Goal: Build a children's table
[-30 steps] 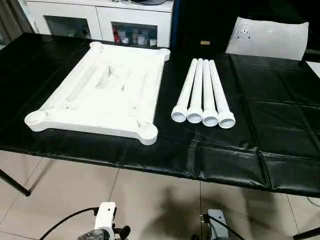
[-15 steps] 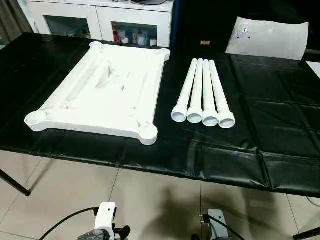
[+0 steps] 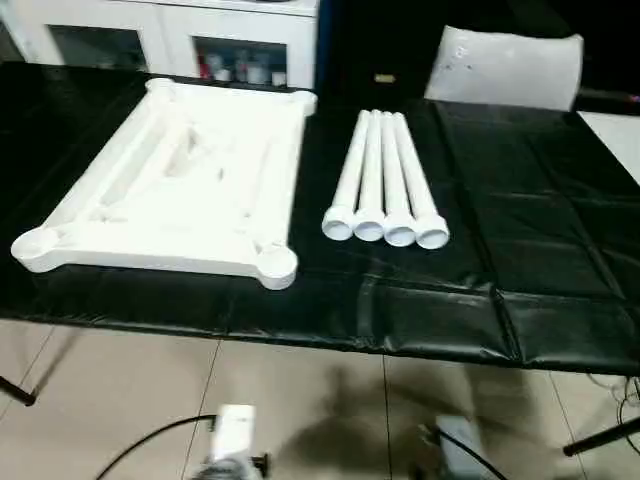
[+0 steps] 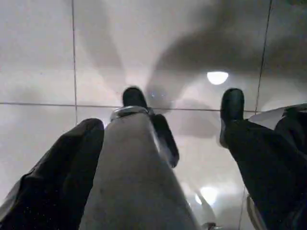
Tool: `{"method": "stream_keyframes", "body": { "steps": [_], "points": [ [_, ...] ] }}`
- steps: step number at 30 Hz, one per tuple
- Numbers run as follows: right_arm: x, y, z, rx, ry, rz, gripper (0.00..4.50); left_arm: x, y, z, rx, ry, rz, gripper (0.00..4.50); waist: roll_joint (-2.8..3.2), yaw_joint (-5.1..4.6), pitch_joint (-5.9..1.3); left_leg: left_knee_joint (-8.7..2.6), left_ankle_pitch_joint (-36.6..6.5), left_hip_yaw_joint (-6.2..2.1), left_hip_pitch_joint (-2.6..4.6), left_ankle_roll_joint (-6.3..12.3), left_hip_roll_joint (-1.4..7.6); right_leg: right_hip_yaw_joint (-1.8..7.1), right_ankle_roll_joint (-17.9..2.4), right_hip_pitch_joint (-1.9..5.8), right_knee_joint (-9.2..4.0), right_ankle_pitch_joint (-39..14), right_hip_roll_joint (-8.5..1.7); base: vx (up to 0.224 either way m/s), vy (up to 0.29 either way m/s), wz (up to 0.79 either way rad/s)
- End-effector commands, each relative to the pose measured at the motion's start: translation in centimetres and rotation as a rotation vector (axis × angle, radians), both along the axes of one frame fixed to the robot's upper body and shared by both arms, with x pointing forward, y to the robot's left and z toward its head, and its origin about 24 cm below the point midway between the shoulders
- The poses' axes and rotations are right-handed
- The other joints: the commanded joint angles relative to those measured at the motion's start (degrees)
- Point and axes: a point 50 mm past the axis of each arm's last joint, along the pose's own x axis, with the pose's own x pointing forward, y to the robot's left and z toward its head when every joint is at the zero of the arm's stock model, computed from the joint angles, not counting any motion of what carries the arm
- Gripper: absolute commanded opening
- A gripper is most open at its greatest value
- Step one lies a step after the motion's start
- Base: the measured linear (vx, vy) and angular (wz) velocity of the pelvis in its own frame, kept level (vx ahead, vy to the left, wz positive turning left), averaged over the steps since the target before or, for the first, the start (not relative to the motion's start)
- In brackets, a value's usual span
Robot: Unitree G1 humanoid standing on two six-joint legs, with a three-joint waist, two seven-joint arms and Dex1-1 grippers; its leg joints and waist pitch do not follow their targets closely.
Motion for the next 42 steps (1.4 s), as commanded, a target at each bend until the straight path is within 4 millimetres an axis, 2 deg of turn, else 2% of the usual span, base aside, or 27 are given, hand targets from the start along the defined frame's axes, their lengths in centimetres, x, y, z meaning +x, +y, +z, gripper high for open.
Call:
{"method": "stream_keyframes", "body": {
  "steps": [1,5,14,16,18,20,21,22,23,24,25,26,27,28,29,30,31,32,33,34,35,36,37,38,39,40,42],
  "points": [
    [1.3,-0.1,0.6,0.038,-0.081,0.006,4.5,0.4,-0.2,0.2,0.035,-0.021,-0.039,4.42,-0.1,0.3,-2.11,-3.68,-4.49,-1.76,-0.16,8.5,5.36,2.95,-16.75,1.47,-3.65,8.71,-5.89,0.0,0.0,0.0],
    [2.1,0.8,0.9,0.067,-0.102,0.069,4.5,1.0,-1.7,0.5,0.004,-0.062,-0.065,4.42,0.92,0.3,-2.07,-3.58,-2.83,-1.92,-0.09,9.8,5.56,2.66,-18.52,1.37,-3.15,12.52,-5.73,0.0,0.0,0.0],
    [2.5,1.9,1.5,0.043,-0.269,0.092,4.5,-1.6,-8.1,0.4,-0.041,-0.075,-0.155,4.42,0.71,1.08,-2.31,-3.38,-4.03,-1.96,-0.11,9.23,5.65,2.7,-17.79,1.5,-3.07,12.84,-5.9,0.0,0.0,0.0],
    [2.5,2.2,1.6,0.055,-0.287,0.107,4.5,0.2,-1.4,0.3,-0.009,-0.134,-0.107,4.42,0.71,1.28,-2.26,-3.15,-1.69,-1.95,-0.4,9.91,5.43,2.73,-17.91,1.28,-2.92,14.42,-6.03,0.0,0.0,0.0],
    [2.5,2.3,1.6,0.067,-0.284,0.12,4.5,0.5,0.7,0.5,-0.003,-0.146,-0.102,4.42,0.68,1.11,-2.93,-1.46,11.78,-1.79,-0.76,15.19,4.79,2.39,-19.59,0.36,-1.36,30.04,-5.35,0.0,0.0,0.0],
    [2.5,2.3,1.6,0.063,-0.285,0.12,4.5,0.8,5.1,1.0,0.011,-0.157,-0.1,4.42,0.69,1.26,-3.52,-0.19,20.91,-1.75,-1.15,18.83,4.14,1.99,-20.43,-0.39,-0.29,40.79,-4.9,-0.029,-0.017,0.0],
    [2.5,2.4,1.6,0.081,-0.284,0.112,4.5,1.0,7.3,1.5,0.021,-0.163,-0.094,4.42,1.11,1.34,-4.25,0.98,27.27,-1.53,-2.09,21.97,3.3,0.96,-20.66,-1.89,0.39,47.75,-4.09,-0.093,-0.039,-0.01],
    [2.5,2.4,1.6,0.082,-0.285,0.112,4.5,1.0,7.4,1.5,0.022,-0.163,-0.093,4.42,1.17,1.16,-3.86,0.36,20.71,-1.28,-2.82,21.51,3.29,0.4,-20.93,-2.4,-0.52,41.09,-4.48,-0.093,-0.039,-0.01],
    [2.6,2.4,1.6,0.085,-0.287,0.113,4.5,1.1,7.6,1.6,0.025,-0.164,-0.092,4.42,1.32,1.27,-3.69,-0.1,14.93,-1.29,-2.82,20.52,3.53,0.05,-21.11,-2.37,-0.98,34.46,-4.64,-0.123,-0.015,0.0],
    [2.6,2.5,1.7,0.101,-0.292,0.116,4.5,1.0,7.4,1.5,0.026,-0.164,-0.091,4.42,1.7,1.3,-2.84,-1.57,-2.92,-1.1,-2.07,16.64,4.5,-0.24,-21.38,-2.56,-2.99,12.67,-4.93,-0.146,0.032,0.06],
    [2.6,2.6,1.7,0.103,-0.293,0.116,4.5,1.0,7.4,1.5,0.025,-0.163,-0.09,4.42,1.49,1.18,-1.25,-1.92,-23.7,-0.88,0.05,7.77,4.65,-0.2,-18.27,-3.44,-5.65,-14.91,-5.28,-0.146,0.032,0.06],
    [2.6,2.7,1.7,0.113,-0.297,0.121,4.5,0.8,7.6,1.4,0.029,-0.156,-0.089,4.42,1.49,1.18,-1.25,-1.92,-23.7,-0.88,0.05,7.77,4.65,-0.2,-18.27,-3.44,-5.65,-14.91,-5.28,-0.172,0.078,0.03],
    [2.7,2.8,1.8,0.122,-0.309,0.139,4.5,0.6,7.8,1.4,0.03,-0.149,-0.094,4.42,1.58,0.02,1.57,0.2,-41.39,-2.89,4.93,-1.9,3.97,-2.63,-3.85,-6.45,-11.12,-48.59,-6.16,-0.158,0.112,-0.17],
    [2.7,2.9,1.9,0.124,-0.318,0.154,4.5,0.5,7.9,1.4,0.03,-0.146,-0.098,4.42,2.54,-1.58,2.45,-3.05,-46.02,-3.85,2.71,-4.57,4.4,-7.39,0.63,-3.1,-11.4,-46.57,-4.28,-0.158,0.112,-0.17],
    [2.8,3.0,2.0,0.143,-0.326,0.169,4.5,0.4,7.8,1.3,0.026,-0.145,-0.101,4.42,5.08,-0.95,2.17,-8.47,-52.11,-3.18,-1.46,-6.13,5.12,-8.82,-1.65,1.85,-4.95,-35.85,-2.23,-0.163,0.118,-0.24],
    [2.8,3.3,2.2,0.185,-0.342,0.207,4.5,0.3,7.6,1.3,0.011,-0.153,-0.111,4.42,5.64,2.57,1.01,-13.19,-56.56,2.04,-8.12,-10.29,1.93,-8.96,-4.28,8.38,5.73,-11.54,1.85,-0.153,0.105,0.07],
    [2.9,3.5,2.3,0.204,-0.35,0.227,4.5,0.3,7.5,1.3,0.002,-0.159,-0.117,4.42,6.02,3.61,0.7,-14.02,-54.74,4.07,-6.15,-11.87,1.03,-9.04,-4.21,6.79,5.99,-9.8,3.12,-0.153,0.105,0.07],
    [3.0,3.6,2.4,0.203,-0.362,0.259,4.5,0.4,6.9,1.3,-0.013,-0.172,-0.127,4.42,2.55,3.38,-1.95,-11.72,-36.63,3.39,-2.22,-14.67,2.54,-3.63,-5.04,4.96,2.4,-20.96,-2.38,-0.01,-0.059,0.28],
    [3.1,3.7,2.6,0.212,-0.378,0.289,4.5,0.6,6.2,1.3,-0.031,-0.193,-0.137,4.42,-2.57,2.44,-3.39,2.85,-9.89,-3.0,3.98,-5.74,2.84,0.65,-6.42,-1.53,-7.49,-34.3,-11.94,0.08,-0.126,-0.1],
    [3.4,4.2,3.1,0.271,-0.418,0.337,4.5,1.0,5.0,1.6,-0.072,-0.25,-0.158,4.42,-1.59,3.69,-2.48,4.01,-0.78,-3.61,-1.71,0.54,1.2,1.86,-8.41,3.44,-8.36,-30.57,-13.19,0.08,-0.126,-0.1],
    [3.4,4.4,3.3,0.299,-0.427,0.371,4.5,1.3,4.7,1.8,-0.085,-0.279,-0.171,4.42,0.86,4.71,-0.46,2.49,6.22,-4.3,-5.03,4.67,3.68,0.45,-9.1,4.89,-8.04,-21.13,-13.46,0.046,0.037,-0.41],
    [3.4,4.5,3.6,0.323,-0.437,0.412,4.5,1.5,4.5,2.1,-0.092,-0.313,-0.186,4.42,2.52,3.98,-0.69,-2.79,1.17,-5.18,-3.31,2.13,5.63,-2.49,-10.05,4.22,-4.88,-12.12,-7.29,0.008,0.053,-0.19],
    [3.4,4.6,3.9,0.35,-0.449,0.454,4.5,1.8,4.3,2.6,-0.104,-0.36,-0.203,4.42,3.23,3.84,-1.27,-3.58,-3.68,-5.41,-1.56,1.86,6.89,-2.65,-10.3,2.53,-2.22,-7.41,-4.19,-0.029,0.081,-0.13],
    [3.4,4.6,4.0,0.357,-0.456,0.465,4.5,1.9,4.3,2.8,-0.11,-0.374,-0.206,4.42,3.53,3.13,-2.4,-3.81,-5.81,-6.03,-0.22,5.35,7.74,-1.53,-11.82,2.28,-0.52,2.49,-4.35,-0.053,0.026,0.02],
    [3.5,4.5,4.8,0.404,-0.493,0.522,4.5,2.3,4.0,4.1,-0.149,-0.454,-0.229,4.42,3.44,3.19,-2.29,-3.52,-3.84,-5.25,-1.09,9.38,7.06,-1.22,-13.27,2.79,-0.93,9.16,-5.26,-0.056,0.033,-0.1],
    [3.4,4.4,5.4,0.438,-0.513,0.557,4.5,2.4,3.9,4.9,-0.173,-0.496,-0.246,4.42,2.45,3.14,-2.37,-3.19,-1.58,-4.9,-1.94,11.39,6.59,-1.45,-13.06,3.58,-1.04,13.04,-5.38,0.0,0.0,0.0],
    [3.2,4.2,6.3,0.469,-0.549,0.618,4.5,2.5,3.6,6.3,-0.209,-0.546,-0.281,4.42,1.76,3.39,-2.25,-2.75,-2.62,-3.72,-2.2,14.19,6.21,-1.14,-12.88,3.5,-1.67,16.34,-6.16,0.0,0.0,0.0]
  ]
}}
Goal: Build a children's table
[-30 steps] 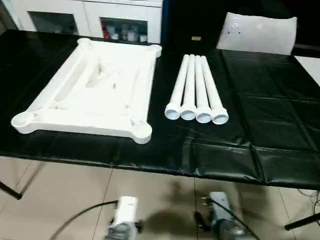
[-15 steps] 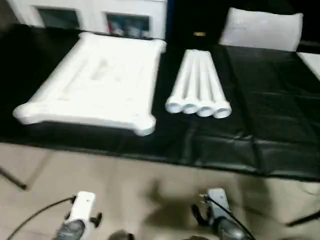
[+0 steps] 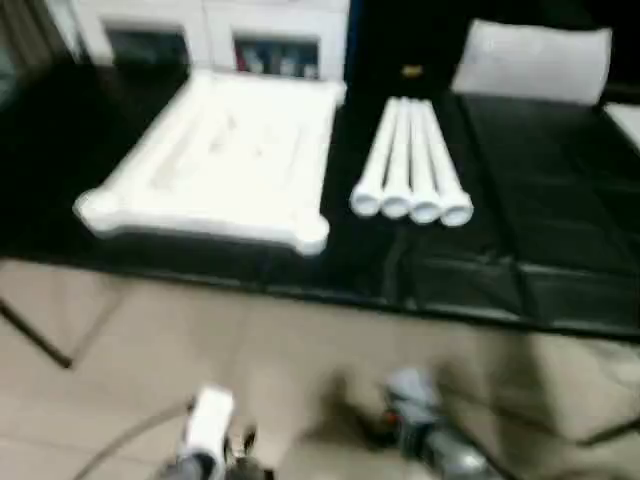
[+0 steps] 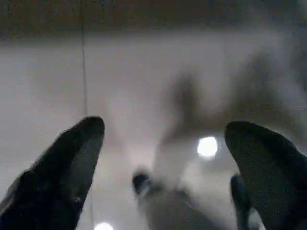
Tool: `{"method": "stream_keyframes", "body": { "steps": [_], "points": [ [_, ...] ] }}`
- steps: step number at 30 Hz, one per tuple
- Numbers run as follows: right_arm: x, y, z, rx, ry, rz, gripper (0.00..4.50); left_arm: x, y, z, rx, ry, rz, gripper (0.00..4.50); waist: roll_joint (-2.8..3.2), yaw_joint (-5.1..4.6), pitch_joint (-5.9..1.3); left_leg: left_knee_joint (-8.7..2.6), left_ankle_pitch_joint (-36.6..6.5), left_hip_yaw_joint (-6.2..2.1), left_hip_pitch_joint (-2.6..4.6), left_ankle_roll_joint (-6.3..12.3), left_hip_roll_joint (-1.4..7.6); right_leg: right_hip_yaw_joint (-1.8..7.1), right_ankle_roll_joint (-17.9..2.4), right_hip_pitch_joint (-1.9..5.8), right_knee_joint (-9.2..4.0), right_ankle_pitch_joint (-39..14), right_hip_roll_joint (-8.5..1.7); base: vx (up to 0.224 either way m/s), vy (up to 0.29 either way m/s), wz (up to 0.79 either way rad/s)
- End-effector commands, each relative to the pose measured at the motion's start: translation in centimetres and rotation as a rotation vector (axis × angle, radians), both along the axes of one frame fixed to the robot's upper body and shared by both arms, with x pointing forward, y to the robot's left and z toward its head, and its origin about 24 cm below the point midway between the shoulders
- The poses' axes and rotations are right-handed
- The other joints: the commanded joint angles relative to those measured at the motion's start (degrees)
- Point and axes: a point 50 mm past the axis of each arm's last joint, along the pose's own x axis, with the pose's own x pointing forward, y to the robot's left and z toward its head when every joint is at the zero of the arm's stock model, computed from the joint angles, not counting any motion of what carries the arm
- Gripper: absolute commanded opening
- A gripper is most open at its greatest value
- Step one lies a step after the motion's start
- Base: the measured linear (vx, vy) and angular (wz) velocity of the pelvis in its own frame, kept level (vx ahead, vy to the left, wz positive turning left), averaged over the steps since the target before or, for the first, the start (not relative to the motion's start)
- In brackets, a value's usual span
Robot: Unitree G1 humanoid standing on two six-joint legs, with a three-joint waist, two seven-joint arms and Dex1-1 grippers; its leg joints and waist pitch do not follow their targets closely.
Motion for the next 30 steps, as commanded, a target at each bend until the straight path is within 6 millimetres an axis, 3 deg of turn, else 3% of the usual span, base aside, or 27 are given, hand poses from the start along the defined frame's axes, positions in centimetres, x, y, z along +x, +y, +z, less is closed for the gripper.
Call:
{"method": "stream_keyframes", "body": {
  "steps": [1,2,3,4,5,6,8,11,12,13,14,15,16,18,19,20,21,24,26,27,28,29,30],
  "points": [
    [0.1,-0.7,1.6,0.057,-0.048,0.057,4.5,0.1,-0.6,2.0,-0.053,-0.064,-0.082,4.42,-0.3,-0.29,-2.16,-5.16,-5.2,-1.89,0.83,13.44,4.85,3.22,-13.21,1.02,-3.84,18.64,-5.08,0.0,0.0,0.0],
    [0.0,-0.8,2.1,0.066,-0.063,0.073,4.5,0.0,-0.8,2.6,-0.066,-0.081,-0.103,4.42,-0.21,-0.15,-2.27,-5.18,-6.23,-1.75,0.76,12.87,4.79,3.27,-12.98,1.23,-3.96,17.71,-5.12,0.0,0.0,0.0],
    [-0.3,-0.9,3.1,0.096,-0.08,0.12,4.5,-0.4,-1.1,3.8,-0.096,-0.11,-0.144,4.42,-0.68,-0.47,-1.76,-5.75,-10.26,-1.52,0.73,11.09,4.91,3.47,-12.0,0.88,-4.57,13.29,-4.87,0.0,0.0,0.0],
    [-0.5,-1.0,3.6,0.09,-0.1,0.146,4.5,-0.5,-1.1,4.3,-0.104,-0.123,-0.156,4.42,-0.57,-0.41,-1.56,-5.91,-11.55,-1.51,0.63,10.29,4.83,3.48,-11.62,0.93,-4.65,11.17,-4.74,0.0,0.0,0.0],
    [-0.6,-1.1,3.9,0.085,-0.115,0.164,4.5,-0.7,-1.0,4.7,-0.109,-0.133,-0.164,4.42,-0.75,-0.72,-1.08,-6.45,-15.46,-1.25,0.68,7.76,4.65,3.72,-10.75,0.55,-5.37,4.2,-4.47,0.0,0.0,0.0],
    [-0.8,-1.4,5.0,0.102,-0.13,0.179,4.5,-1.0,-0.9,5.9,-0.14,-0.158,-0.19,4.42,-0.72,-0.59,-0.94,-6.81,-18.63,-1.04,1.35,4.51,4.65,4.23,-10.3,0.19,-6.13,-3.02,-4.47,0.0,0.0,0.0],
    [-1.0,-1.7,6.1,0.12,-0.148,0.19,4.5,-1.6,-0.8,7.1,-0.165,-0.174,-0.232,4.42,-1.06,-0.36,-0.75,-7.31,-20.57,-0.85,1.54,1.49,4.59,4.82,-8.97,-0.1,-6.83,-9.9,-4.46,0.0,0.0,0.0],
    [-1.0,-2.3,8.0,0.17,-0.178,0.176,4.5,-2.4,-0.8,8.6,-0.182,-0.195,-0.281,4.42,-0.91,-0.12,-0.32,-8.08,-23.39,-0.82,2.48,-0.91,4.67,5.43,-7.35,-0.78,-7.52,-14.59,-4.2,0.0,0.0,0.0],
    [-1.1,-2.5,9.6,0.207,-0.205,0.169,4.5,-2.7,-0.7,9.8,-0.179,-0.222,-0.301,4.42,-1.04,-0.04,-0.46,-8.25,-22.97,-0.82,2.53,-1.34,4.73,5.64,-6.83,-0.7,-7.57,-13.48,-4.07,0.0,0.0,0.0],
    [-1.2,-2.6,10.7,0.228,-0.224,0.166,4.5,-2.9,-0.7,10.6,-0.176,-0.242,-0.302,4.42,-0.61,0.12,-0.7,-8.17,-21.29,-0.84,2.74,-1.11,4.83,5.68,-6.91,-0.79,-7.17,-9.08,-3.76,0.0,0.0,0.0],
    [-1.2,-2.7,11.2,0.237,-0.234,0.164,4.5,-2.9,-0.6,11.0,-0.176,-0.251,-0.3,4.42,-0.78,0.03,-0.79,-8.17,-20.1,-0.74,2.66,-0.91,4.84,5.65,-6.79,-0.6,-7.04,-6.38,-3.53,0.0,0.0,0.0],
    [-1.2,-2.7,13.1,0.246,-0.289,0.153,4.5,-2.9,-0.5,12.4,-0.18,-0.295,-0.277,4.42,-0.28,0.22,-1.0,-8.07,-17.29,-0.73,2.71,-0.55,4.82,5.52,-6.77,-0.39,-6.42,-0.43,-3.22,0.0,0.0,0.0],
    [-1.2,-2.7,13.7,0.243,-0.313,0.149,4.5,-2.8,-0.5,13.0,-0.183,-0.312,-0.264,4.42,-0.67,0.26,-1.3,-7.71,-14.61,-0.57,2.79,0.17,4.71,5.4,-6.82,-0.31,-6.09,4.59,-3.16,0.0,0.0,0.0],
    [-0.9,-2.6,15.7,0.248,-0.365,0.106,4.5,-2.5,-0.4,15.0,-0.198,-0.38,-0.233,4.42,-0.43,0.21,-1.62,-7.13,-9.8,-0.43,2.79,1.05,4.21,5.21,-6.77,-0.22,-5.63,11.97,-2.74,0.0,0.0,0.0],
    [-0.9,-2.6,15.7,0.248,-0.365,0.106,4.5,-2.5,-0.4,15.0,-0.198,-0.38,-0.233,4.42,-0.54,0.24,-1.63,-6.97,-8.69,-0.37,2.82,1.39,4.08,5.2,-6.66,-0.25,-5.57,13.73,-2.7,0.0,0.0,0.0],
    [-0.6,-2.5,17.2,0.258,-0.39,0.065,4.5,-2.1,-0.5,16.9,-0.223,-0.432,-0.203,4.42,-0.14,0.2,-1.71,-6.79,-7.66,-0.31,2.79,1.5,3.75,5.16,-6.42,-0.17,-5.36,15.43,-2.67,0.0,0.0,0.0],
    [-0.4,-2.6,17.7,0.266,-0.399,0.049,4.5,-2.0,-0.6,17.4,-0.229,-0.447,-0.19,4.42,-0.41,0.14,-1.75,-6.73,-7.2,-0.33,2.82,1.2,3.69,5.15,-6.42,-0.1,-5.31,16.24,-2.56,0.0,0.0,0.0],
    [0.9,-2.8,19.3,0.239,-0.456,-0.118,4.5,-0.8,-0.1,19.8,-0.186,-0.55,-0.116,4.42,-0.23,-0.04,-1.55,-7.05,-9.58,-0.15,2.87,-0.64,3.5,5.36,-5.66,-0.34,-5.66,10.98,-2.49,0.0,0.0,0.0],
    [1.4,-2.9,19.5,0.208,-0.457,-0.192,4.5,0.0,0.6,20.3,-0.153,-0.568,-0.054,4.42,0.09,-0.12,-1.62,-7.19,-11.12,-0.17,3.09,-2.07,3.43,5.48,-5.58,-0.45,-5.74,7.73,-2.47,0.0,0.0,0.0],
    [1.7,-3.0,19.6,0.179,-0.454,-0.245,4.5,0.9,1.4,20.6,-0.1,-0.568,0.005,4.42,0.14,-0.35,-1.43,-7.47,-13.0,-0.13,3.27,-4.39,3.39,5.68,-4.93,-0.7,-5.9,3.41,-2.22,0.0,0.0,0.0],
    [1.7,-3.0,19.6,0.179,-0.454,-0.245,4.5,0.9,1.4,20.6,-0.1,-0.568,0.005,4.42,0.1,-0.2,-1.52,-7.33,-13.64,-0.08,3.45,-4.68,3.24,5.76,-4.84,-0.8,-6.01,2.27,-2.31,0.0,0.0,0.0],
    [2.4,-3.0,20.0,0.145,-0.462,-0.357,4.5,3.1,2.6,21.5,-0.042,-0.594,0.111,4.42,0.74,-0.31,-1.5,-7.4,-13.71,-0.13,3.38,-5.41,3.29,5.93,-4.14,-0.76,-6.02,1.27,-2.36,-0.056,-0.002,-0.01],
    [2.5,-3.0,20.1,0.14,-0.467,-0.383,4.5,3.6,2.8,21.6,-0.038,-0.597,0.132,4.42,0.71,-0.35,-1.22,-7.58,-15.59,0.04,3.7,-6.16,3.14,6.05,-4.01,-1.37,-6.35,-1.14,-2.19,-0.058,0.0,-0.04]
  ]
}}
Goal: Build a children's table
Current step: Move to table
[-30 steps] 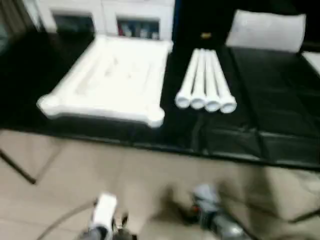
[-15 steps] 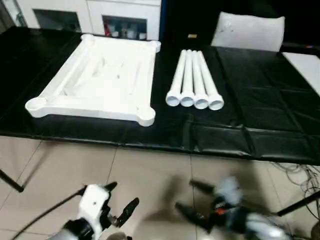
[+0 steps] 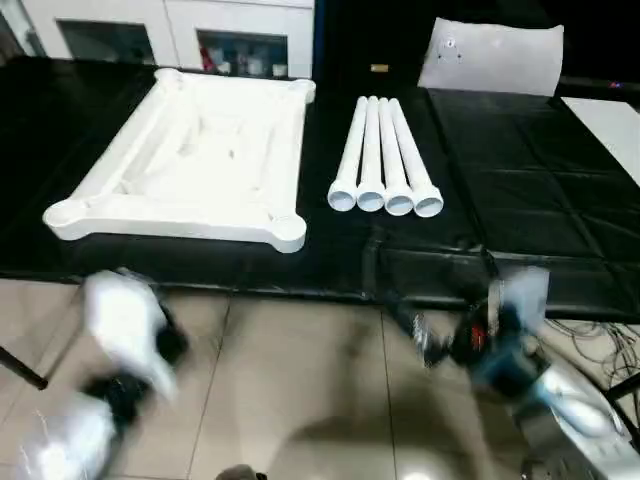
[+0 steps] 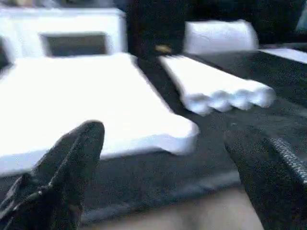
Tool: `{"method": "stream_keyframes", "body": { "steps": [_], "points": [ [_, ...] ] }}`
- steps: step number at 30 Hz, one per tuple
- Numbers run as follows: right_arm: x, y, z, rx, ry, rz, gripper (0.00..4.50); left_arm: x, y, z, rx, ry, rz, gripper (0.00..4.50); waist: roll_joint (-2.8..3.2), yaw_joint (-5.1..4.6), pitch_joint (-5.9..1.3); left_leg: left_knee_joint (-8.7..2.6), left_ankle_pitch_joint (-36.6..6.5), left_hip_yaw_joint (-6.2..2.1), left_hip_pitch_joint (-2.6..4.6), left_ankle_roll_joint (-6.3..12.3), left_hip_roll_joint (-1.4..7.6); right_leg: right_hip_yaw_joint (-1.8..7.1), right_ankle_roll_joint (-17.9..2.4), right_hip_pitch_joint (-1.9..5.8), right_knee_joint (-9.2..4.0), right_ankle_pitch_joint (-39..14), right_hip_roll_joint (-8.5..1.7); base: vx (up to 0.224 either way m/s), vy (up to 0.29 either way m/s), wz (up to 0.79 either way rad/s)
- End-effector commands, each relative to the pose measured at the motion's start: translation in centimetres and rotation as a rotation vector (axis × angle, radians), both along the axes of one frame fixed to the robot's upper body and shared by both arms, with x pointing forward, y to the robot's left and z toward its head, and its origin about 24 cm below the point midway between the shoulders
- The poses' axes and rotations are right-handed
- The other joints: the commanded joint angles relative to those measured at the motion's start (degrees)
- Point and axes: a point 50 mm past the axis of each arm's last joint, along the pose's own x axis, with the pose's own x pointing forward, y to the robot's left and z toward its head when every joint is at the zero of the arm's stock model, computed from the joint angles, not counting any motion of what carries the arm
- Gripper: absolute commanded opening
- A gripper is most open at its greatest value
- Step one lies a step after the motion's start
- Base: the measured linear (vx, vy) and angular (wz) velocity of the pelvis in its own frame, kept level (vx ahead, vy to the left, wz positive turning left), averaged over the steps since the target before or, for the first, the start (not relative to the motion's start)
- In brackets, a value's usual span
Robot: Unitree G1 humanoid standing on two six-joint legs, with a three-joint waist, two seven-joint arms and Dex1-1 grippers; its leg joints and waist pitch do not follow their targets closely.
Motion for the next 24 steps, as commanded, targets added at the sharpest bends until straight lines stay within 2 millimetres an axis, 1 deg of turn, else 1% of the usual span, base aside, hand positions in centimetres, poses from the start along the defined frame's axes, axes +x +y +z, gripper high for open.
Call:
{"method": "stream_keyframes", "body": {
  "steps": [1,2,3,4,5,6,7,8,9,10,11,12,13,14,15,16,17,18,19,20,21,22,23,24],
  "points": [
    [0.6,-0.5,0.4,-0.022,-0.001,-0.13,4.5,1.3,0.9,0.1,0.001,0.018,0.1,4.42,0.85,-0.24,-1.86,-5.29,-17.53,-2.12,1.86,-5.73,2.63,3.16,-5.12,-0.84,-4.6,-5.4,-3.61,-0.058,0.0,-0.04],
    [0.7,-0.6,0.4,-0.023,0.0,-0.14,4.5,1.4,0.8,0.1,-0.002,0.019,0.1,4.42,0.61,-0.13,-1.99,-5.15,-16.25,-1.91,1.03,-4.62,2.22,3.45,-4.75,-0.26,-5.05,-6.6,-4.32,0.0,0.0,0.0],
    [1.2,-0.6,0.2,-0.028,0.007,-0.2,4.5,2.1,0.6,0.1,-0.016,0.026,0.101,4.42,0.64,0.03,-2.12,-4.64,-12.3,-1.47,0.28,-1.7,1.91,4.01,-4.95,0.15,-5.37,-4.11,-5.07,0.0,0.0,0.0],
    [1.7,-0.5,-0.1,-0.047,0.017,-0.25,4.5,2.7,-0.1,0.1,-0.03,0.028,0.086,4.42,0.86,0.32,-2.63,-3.89,-9.73,-1.3,0.04,0.37,1.64,4.46,-5.49,0.52,-5.47,-1.73,-5.94,0.0,0.0,0.0],
    [1.9,-0.3,-0.2,-0.058,0.019,-0.258,4.5,2.9,-0.5,0.1,-0.034,0.028,0.077,4.42,0.65,0.42,-2.89,-2.21,-6.27,-1.56,-1.09,5.04,1.35,5.63,-6.48,1.1,-6.19,1.56,-8.24,0.0,0.0,0.0],
    [2.0,-0.1,-0.3,-0.077,0.024,-0.261,4.5,2.8,-1.1,0.0,-0.048,0.033,0.075,4.42,0.49,0.82,-3.04,-0.82,-5.3,-2.17,-1.85,7.55,1.57,6.58,-6.57,1.66,-6.87,1.9,-10.49,0.008,0.103,-0.07],
    [2.1,0.0,-0.4,-0.1,0.026,-0.27,4.5,2.7,-1.7,-0.3,-0.053,0.048,0.075,4.42,0.21,1.62,-3.64,3.77,-3.59,-4.85,-4.45,11.56,2.7,9.83,-7.45,2.98,-7.5,3.55,-15.86,0.008,0.103,-0.07],
    [2.1,0.0,-0.4,-0.1,0.029,-0.276,4.5,2.7,-1.9,-0.4,-0.054,0.059,0.073,4.42,0.57,1.6,-3.69,3.01,-2.12,-5.67,-4.93,12.05,3.04,8.98,-8.47,3.07,-6.84,6.01,-14.86,0.029,0.155,-0.12],
    [2.2,0.0,-0.3,-0.097,0.036,-0.294,4.5,2.4,-2.3,-0.6,-0.049,0.08,0.071,4.42,1.62,0.83,-4.01,-1.06,3.84,-5.31,-3.24,14.44,2.32,4.39,-10.19,1.83,-3.89,10.78,-7.26,0.075,0.191,-0.04],
    [2.2,0.0,-0.2,-0.098,0.04,-0.304,4.5,2.4,-2.4,-0.6,-0.045,0.084,0.072,4.42,2.7,0.04,-4.57,-1.83,9.32,-5.32,-0.23,17.12,2.06,1.89,-9.99,0.04,-0.94,11.55,-2.13,0.075,0.191,-0.04],
    [2.3,0.0,-0.2,-0.108,0.049,-0.317,4.5,2.3,-2.5,-0.7,-0.041,0.092,0.075,4.42,3.43,-2.11,-4.44,-1.38,21.86,-7.29,4.1,23.41,3.25,0.28,-6.73,-5.03,3.02,3.56,1.6,0.059,0.182,0.05],
    [2.3,0.0,-0.3,-0.112,0.069,-0.318,4.5,2.2,-2.6,-0.9,-0.05,0.116,0.083,4.42,3.58,-1.85,-4.38,-1.66,25.87,-7.82,3.42,24.11,4.01,0.36,-4.23,-4.8,3.47,1.13,1.09,-0.014,0.134,0.07],
    [2.3,0.0,-0.3,-0.112,0.069,-0.318,4.5,2.2,-2.6,-0.9,-0.05,0.116,0.083,4.42,2.87,-0.75,-3.92,-3.61,20.87,-5.94,0.66,15.41,5.02,1.11,-1.49,-3.62,2.71,2.55,-0.05,-0.014,0.134,0.07],
    [2.3,0.2,-0.4,-0.099,0.095,-0.31,4.5,2.1,-2.6,-1.0,-0.048,0.131,0.094,4.42,2.35,-0.79,-3.61,-4.22,14.4,-5.54,0.31,11.61,4.39,1.43,-1.54,-2.95,1.82,2.65,-0.57,-0.047,0.093,0.08],
    [2.4,0.7,-0.5,-0.088,0.104,-0.288,4.5,1.9,-2.6,-1.0,-0.037,0.123,0.088,4.42,1.06,-0.97,-3.47,-4.0,6.96,-4.94,0.32,8.07,3.26,2.06,-1.92,-2.46,0.19,2.98,-1.4,-0.076,0.043,-0.04],
    [2.6,1.4,-0.6,-0.101,0.093,-0.245,4.5,1.9,-2.6,-0.9,-0.014,0.101,0.084,4.42,0.73,-0.89,-3.14,-3.45,-8.33,-3.86,0.27,1.03,1.1,3.32,-4.1,-2.4,-2.49,-0.26,-3.37,-0.076,0.043,-0.04],
    [2.6,1.6,-0.6,-0.108,0.087,-0.235,4.5,1.9,-2.6,-0.9,-0.008,0.095,0.083,4.42,0.42,-0.79,-2.88,-3.8,-17.09,-4.09,0.05,-2.61,1.08,3.99,-5.07,-1.87,-3.62,-5.83,-4.89,-0.094,-0.006,-0.07],
    [2.9,2.1,-0.8,-0.128,0.074,-0.206,4.5,2.0,-2.5,-0.9,0.007,0.086,0.099,4.42,0.49,-0.82,-2.69,-4.02,-19.96,-4.19,0.21,-3.67,1.24,4.21,-4.87,-2.12,-4.07,-8.32,-5.05,-0.104,-0.022,-0.05],
    [3.0,2.3,-1.0,-0.139,0.073,-0.194,4.5,2.1,-2.4,-0.9,0.013,0.088,0.116,4.42,0.27,-0.89,-2.46,-4.33,-25.39,-4.51,0.6,-5.47,1.38,4.29,-4.18,-2.5,-4.67,-13.92,-5.06,-0.104,-0.022,-0.05],
    [3.2,2.6,-1.1,-0.144,0.074,-0.187,4.5,2.2,-2.1,-0.8,0.017,0.091,0.128,4.42,0.27,-1.12,-1.68,-4.58,-33.92,-4.85,1.27,-6.78,1.31,4.25,-2.73,-2.97,-5.65,-23.96,-5.16,-0.094,-0.02,-0.07],
    [3.2,2.8,-1.2,-0.137,0.082,-0.173,4.5,2.2,-2.1,-0.7,0.001,0.093,0.135,4.42,0.04,-1.4,-1.21,-4.41,-40.26,-5.37,2.03,-7.07,1.15,3.87,-1.59,-3.04,-6.7,-33.61,-5.35,-0.071,-0.01,-0.1],
    [3.3,2.9,-1.2,-0.132,0.086,-0.164,4.5,2.2,-2.0,-0.6,-0.011,0.095,0.137,4.42,0.12,-1.56,-0.85,-4.19,-43.6,-5.5,2.76,-7.07,1.05,3.35,-1.19,-3.22,-7.42,-38.13,-5.19,-0.071,-0.01,-0.1],
    [3.3,3.0,-1.0,-0.117,0.086,-0.147,4.5,2.2,-2.1,-0.4,-0.017,0.093,0.131,4.42,-0.94,-1.25,-0.2,-5.74,-45.73,-7.09,-1.52,-4.95,-1.03,-0.05,-0.14,0.76,-8.1,-44.16,-6.15,0.0,0.0,0.0],
    [3.3,3.0,-1.0,-0.116,0.086,-0.146,4.5,2.2,-2.1,-0.4,-0.018,0.092,0.13,4.42,1.44,-0.21,-0.42,-9.73,-47.34,-5.29,-5.49,-4.38,-2.86,-1.7,-1.09,5.6,-2.19,-40.12,-3.22,-0.059,0.016,0.38]
  ]
}}
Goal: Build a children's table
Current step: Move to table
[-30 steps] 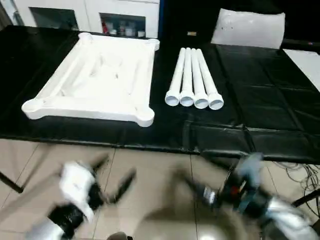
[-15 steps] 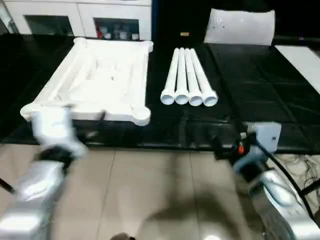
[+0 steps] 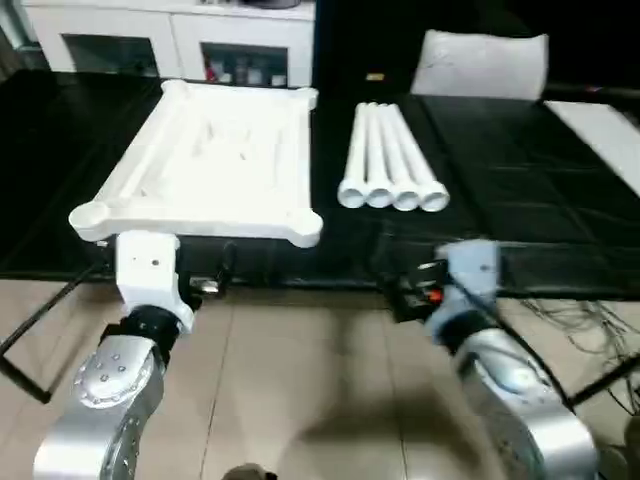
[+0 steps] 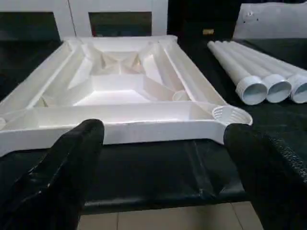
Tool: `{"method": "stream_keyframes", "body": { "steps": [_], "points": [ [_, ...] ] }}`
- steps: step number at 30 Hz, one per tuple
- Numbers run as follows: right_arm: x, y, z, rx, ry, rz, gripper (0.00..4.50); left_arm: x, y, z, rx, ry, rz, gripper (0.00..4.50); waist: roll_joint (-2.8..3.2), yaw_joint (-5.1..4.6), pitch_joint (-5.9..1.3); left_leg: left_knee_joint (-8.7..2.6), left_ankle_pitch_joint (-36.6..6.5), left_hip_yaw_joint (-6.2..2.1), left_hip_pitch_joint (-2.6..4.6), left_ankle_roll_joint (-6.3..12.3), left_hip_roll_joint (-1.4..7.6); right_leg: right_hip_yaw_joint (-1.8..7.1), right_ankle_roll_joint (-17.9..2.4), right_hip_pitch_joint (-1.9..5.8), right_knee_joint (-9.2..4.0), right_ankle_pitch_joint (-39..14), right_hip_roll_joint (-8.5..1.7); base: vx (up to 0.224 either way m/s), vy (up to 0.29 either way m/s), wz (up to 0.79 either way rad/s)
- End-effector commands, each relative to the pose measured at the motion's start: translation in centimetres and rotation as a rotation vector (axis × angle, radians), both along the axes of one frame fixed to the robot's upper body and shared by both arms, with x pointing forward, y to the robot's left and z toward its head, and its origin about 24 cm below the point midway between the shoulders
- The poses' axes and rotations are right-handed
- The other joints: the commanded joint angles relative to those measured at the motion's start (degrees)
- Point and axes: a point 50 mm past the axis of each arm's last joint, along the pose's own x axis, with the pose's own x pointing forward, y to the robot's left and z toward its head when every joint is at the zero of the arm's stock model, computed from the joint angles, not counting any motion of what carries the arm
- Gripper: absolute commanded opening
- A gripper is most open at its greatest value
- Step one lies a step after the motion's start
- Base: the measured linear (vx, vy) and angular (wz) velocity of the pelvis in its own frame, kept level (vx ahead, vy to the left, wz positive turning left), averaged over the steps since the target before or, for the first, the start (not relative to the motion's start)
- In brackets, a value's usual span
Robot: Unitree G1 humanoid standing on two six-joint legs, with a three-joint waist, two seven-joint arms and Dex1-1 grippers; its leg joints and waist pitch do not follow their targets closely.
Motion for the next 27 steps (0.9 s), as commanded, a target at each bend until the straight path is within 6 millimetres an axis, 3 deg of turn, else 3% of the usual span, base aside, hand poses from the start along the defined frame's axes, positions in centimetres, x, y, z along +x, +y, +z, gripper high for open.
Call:
{"method": "stream_keyframes", "body": {
  "steps": [1,2,3,4,5,6,7,8,9,10,11,12,13,14,15,16,17,18,19,20,21,22,23,24,25,26,27],
  "points": [
    [0.3,0.4,0.4,-0.004,-0.015,0.049,4.5,-0.1,-0.1,0.3,-0.001,-0.003,-0.001,4.42,0.78,1.43,-2.28,-11.54,-40.57,-0.43,-4.18,-4.89,-0.02,-0.12,-4.31,7.05,2.25,-29.39,0.43,-0.059,0.016,0.38],
    [0.4,0.6,0.4,-0.021,-0.023,0.077,4.5,0.0,0.0,0.3,0.008,0.002,0.006,4.42,-0.09,1.15,-2.13,-10.16,-37.21,-0.13,-2.1,-4.68,-0.11,0.54,-5.59,4.81,-1.17,-32.32,-1.63,-0.016,-0.026,0.71],
    [0.5,0.9,0.3,-0.019,-0.021,0.099,4.5,0.0,0.0,0.2,0.006,0.006,0.014,4.42,-2.51,0.79,-0.9,5.29,-22.28,-1.22,3.99,0.26,0.39,2.68,-9.54,0.22,-13.17,-46.86,-12.47,0.043,-0.037,0.74],
    [0.6,1.1,0.3,-0.02,-0.023,0.109,4.5,-0.1,0.0,0.2,0.01,0.009,0.018,4.42,-2.31,-0.12,0.89,10.24,-11.89,-2.26,4.58,2.0,0.84,2.91,-11.58,-1.24,-16.29,-52.14,-15.36,0.043,-0.037,0.74],
    [0.8,1.2,0.3,-0.017,-0.024,0.111,4.5,-0.1,0.0,0.2,0.013,0.01,0.019,4.42,-1.87,-0.84,1.3,12.64,-7.11,-4.08,-0.53,0.02,4.02,1.46,-11.01,4.82,-14.45,-53.05,-18.1,0.101,0.064,0.52],
    [0.9,1.2,0.1,-0.018,-0.015,0.11,4.5,-0.1,0.0,0.2,0.011,0.007,0.021,4.42,-1.48,-0.62,1.38,11.71,-8.97,-4.05,0.34,-0.48,4.45,-0.21,-11.09,5.59,-13.74,-51.38,-16.92,0.135,0.116,0.51],
    [1.0,1.3,-0.1,-0.02,-0.008,0.108,4.5,-0.1,0.0,0.3,0.011,0.005,0.022,4.42,0.38,-0.82,0.09,1.5,-23.94,-3.9,4.68,-1.55,5.41,-4.8,-11.91,6.99,-7.97,-35.44,-6.19,0.135,0.116,0.51],
    [1.2,1.3,-0.3,-0.011,-0.004,0.101,4.5,-0.2,0.0,0.2,0.009,0.007,0.024,4.42,2.47,-2.52,-1.43,-1.94,-29.69,-4.82,11.6,-5.58,5.97,-4.74,-10.88,3.0,-2.37,-22.5,-0.78,0.054,0.119,0.63],
    [1.3,1.5,-0.4,-0.019,-0.005,0.113,4.5,-0.4,0.1,0.1,0.01,0.012,0.025,4.42,2.04,-4.16,-3.11,-6.01,-29.8,-10.54,12.33,-6.28,8.43,-1.4,-4.67,-3.1,7.67,-4.71,3.14,0.08,0.122,0.2],
    [1.3,1.5,-0.4,-0.023,-0.006,0.118,4.5,-0.4,0.2,0.1,0.01,0.013,0.025,4.42,2.7,-3.11,-2.59,-5.77,-24.55,-10.85,11.24,-6.0,7.56,-1.16,-2.35,-3.19,8.56,-4.04,2.94,0.08,0.122,0.2],
    [1.3,1.6,-0.4,-0.031,-0.009,0.125,4.5,-0.4,0.2,0.0,0.01,0.015,0.024,4.42,2.77,-2.31,-2.05,-5.32,-19.26,-8.45,11.57,-5.41,7.22,-0.56,-0.59,-6.46,9.02,-2.24,2.86,0.136,0.115,-0.04],
    [1.3,1.7,-0.4,-0.041,-0.016,0.13,4.5,-0.5,0.2,0.0,0.008,0.016,0.023,4.42,2.38,-2.39,-2.31,-5.85,-18.26,-7.63,10.99,-4.72,7.47,-0.6,-0.7,-6.22,9.1,-0.49,2.92,0.136,0.102,0.07],
    [1.3,1.6,0.1,-0.026,-0.039,0.125,4.5,-0.4,0.5,0.0,0.015,0.016,0.024,4.42,1.67,-2.33,-2.35,-6.76,-15.82,-6.42,11.27,-3.78,7.5,-1.02,-1.8,-7.26,8.4,3.99,2.73,0.136,0.102,0.07],
    [1.3,1.6,0.1,-0.026,-0.039,0.125,4.5,-0.4,0.5,0.0,0.015,0.016,0.024,4.42,-0.15,-2.45,-2.17,-8.24,-16.44,-5.26,11.02,-0.85,7.93,-0.42,-3.51,-7.18,6.75,7.94,1.67,0.165,0.061,0.03],
    [1.3,1.5,0.3,-0.018,-0.047,0.12,4.5,-0.4,0.5,0.0,0.017,0.016,0.026,4.42,-2.02,-2.43,-1.62,-9.52,-19.15,-3.0,10.71,1.56,6.78,0.76,-5.71,-6.06,3.6,9.04,0.77,0.095,0.021,0.04],
    [1.3,1.5,0.3,-0.016,-0.05,0.117,4.5,-0.4,0.6,0.0,0.017,0.017,0.027,4.42,-2.93,-2.17,-1.62,-9.7,-21.4,-2.22,10.73,2.85,5.94,2.08,-6.9,-4.64,1.62,6.22,-0.36,0.184,0.017,0.0],
    [1.3,1.4,0.4,-0.014,-0.052,0.114,4.5,-0.3,0.6,0.0,0.016,0.015,0.028,4.42,-6.38,-0.22,-2.57,-2.01,-20.86,0.71,9.27,4.75,-0.91,9.94,-9.33,0.57,-4.81,-12.77,-4.26,0.232,-0.051,0.1],
    [1.3,1.4,0.4,-0.015,-0.054,0.111,4.5,-0.2,0.6,0.0,0.015,0.014,0.027,4.42,-5.2,1.51,-2.16,5.93,-14.02,0.34,8.93,5.53,-3.53,14.73,-15.79,1.29,-9.66,-36.03,-8.95,0.352,-0.045,0.1],
    [1.3,1.3,0.4,-0.018,-0.06,0.106,4.5,-0.1,0.5,0.0,0.014,0.013,0.015,4.42,-4.99,1.43,-2.45,7.64,-11.55,-1.5,6.39,4.01,-2.54,15.49,-18.81,3.59,-8.44,-36.98,-9.88,0.264,-0.041,0.14],
    [1.3,1.3,0.5,-0.019,-0.062,0.103,4.5,0.0,0.4,0.0,0.011,0.01,0.006,4.42,-4.91,1.79,-2.46,8.36,-9.04,-2.65,4.24,2.38,-1.82,15.14,-20.34,5.09,-7.31,-34.21,-9.33,0.233,0.012,0.05],
    [1.2,1.2,0.5,-0.023,-0.065,0.097,4.5,0.1,0.2,0.1,0.007,0.006,-0.009,4.42,-3.94,2.9,-2.51,9.52,-4.37,-4.18,1.77,-1.36,-0.47,14.82,-27.65,5.3,-6.2,-14.88,-7.77,0.113,0.006,0.05],
    [1.2,1.2,0.5,-0.023,-0.065,0.097,4.5,0.1,0.2,0.1,0.007,0.006,-0.009,4.42,-3.68,3.14,-2.4,9.38,-2.82,-4.5,0.67,-2.06,0.28,13.73,-29.32,5.45,-6.14,-9.97,-7.16,0.216,0.035,0.1],
    [1.2,1.1,0.7,-0.024,-0.073,0.087,4.5,0.3,0.0,0.1,0.0,0.004,-0.025,4.42,-2.66,3.4,-2.3,6.27,2.3,-4.4,-0.26,-3.06,1.52,9.61,-28.5,4.73,-5.95,-5.88,-4.46,0.2,0.069,0.03],
    [1.1,0.8,0.9,-0.022,-0.069,0.054,4.5,0.4,-0.5,0.0,-0.012,0.005,-0.047,4.42,-0.69,3.15,-2.8,-0.91,8.32,-3.6,0.4,-2.13,2.94,4.94,-21.98,4.09,-4.59,-6.16,0.65,0.306,0.17,0.09],
    [1.1,0.6,1.0,-0.021,-0.065,0.033,4.5,0.5,-0.8,-0.1,-0.02,0.007,-0.06,4.42,2.64,0.26,-2.7,-5.88,2.1,-9.58,7.64,0.71,9.59,1.7,-11.48,-4.11,5.19,-8.08,5.52,0.203,0.141,0.04],
    [1.0,0.4,1.2,-0.003,-0.064,0.013,4.5,0.6,-1.1,-0.3,-0.02,0.01,-0.072,4.42,2.64,0.26,-2.7,-5.88,2.1,-9.58,7.64,0.71,9.59,1.7,-11.48,-4.11,5.19,-8.08,5.52,0.23,0.15,0.09],
    [0.9,0.1,1.6,0.014,-0.066,-0.012,4.5,0.6,-1.5,-0.5,-0.025,0.017,-0.092,4.42,1.39,1.31,-4.08,-4.66,0.08,-5.92,10.86,-8.1,14.23,2.34,-1.68,-7.69,9.14,-4.23,2.29,0.22,0.108,-0.29]
  ]
}}
